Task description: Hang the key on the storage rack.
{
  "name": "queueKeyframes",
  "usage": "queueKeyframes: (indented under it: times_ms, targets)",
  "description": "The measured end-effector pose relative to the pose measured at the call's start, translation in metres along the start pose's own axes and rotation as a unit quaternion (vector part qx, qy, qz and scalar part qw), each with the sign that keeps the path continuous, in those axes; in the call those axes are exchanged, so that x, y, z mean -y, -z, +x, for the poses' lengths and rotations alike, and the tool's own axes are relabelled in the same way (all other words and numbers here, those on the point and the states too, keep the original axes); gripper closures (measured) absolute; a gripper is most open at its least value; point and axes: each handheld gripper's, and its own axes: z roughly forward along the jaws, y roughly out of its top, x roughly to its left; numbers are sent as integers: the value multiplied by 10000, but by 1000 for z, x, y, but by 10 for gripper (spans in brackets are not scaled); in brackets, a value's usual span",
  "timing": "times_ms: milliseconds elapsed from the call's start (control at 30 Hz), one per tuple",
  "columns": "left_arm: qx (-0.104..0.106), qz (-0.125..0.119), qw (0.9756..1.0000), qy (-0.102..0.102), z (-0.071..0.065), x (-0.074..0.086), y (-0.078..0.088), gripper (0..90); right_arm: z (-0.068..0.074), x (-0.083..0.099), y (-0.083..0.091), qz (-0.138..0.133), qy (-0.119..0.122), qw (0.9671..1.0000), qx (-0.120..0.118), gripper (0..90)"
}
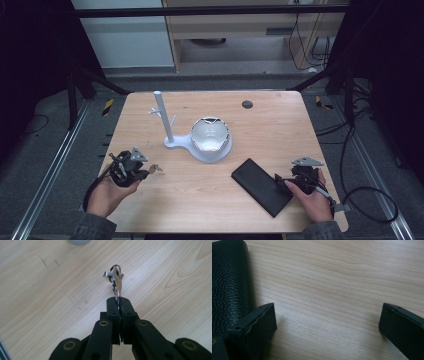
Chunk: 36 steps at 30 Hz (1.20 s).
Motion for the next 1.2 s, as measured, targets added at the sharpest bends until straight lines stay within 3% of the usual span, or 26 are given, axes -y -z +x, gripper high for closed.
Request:
queueKeyframes:
  times_ms: [233, 367, 500, 667, 833, 1200]
  targets:
    - [-127, -130, 9998, -90, 11, -24, 39, 884, 0, 0, 0, 0, 0, 10000, -1, 16]
    - [-200, -87, 9997, -129, 15, -36, 49, 884, 0, 0, 0, -4, 4, 10000, -14, 18]
    - [-201, -219, 9995, -50, 24, -48, 63, 884, 0, 0, 0, -1, 5, 10000, -16, 17]
    - [-389, -108, 9991, -136, 30, -63, 77, 884, 0, 0, 0, 1, 13, 10000, -11, 17]
    - [-521, -79, 9984, -206, 35, -77, 89, 884, 0, -1, -1, -5, 8, 10000, -19, 16]
    - [-730, -139, 9972, -106, 50, -100, 101, 884, 0, -1, -1, -3, 17, 10000, -15, 16]
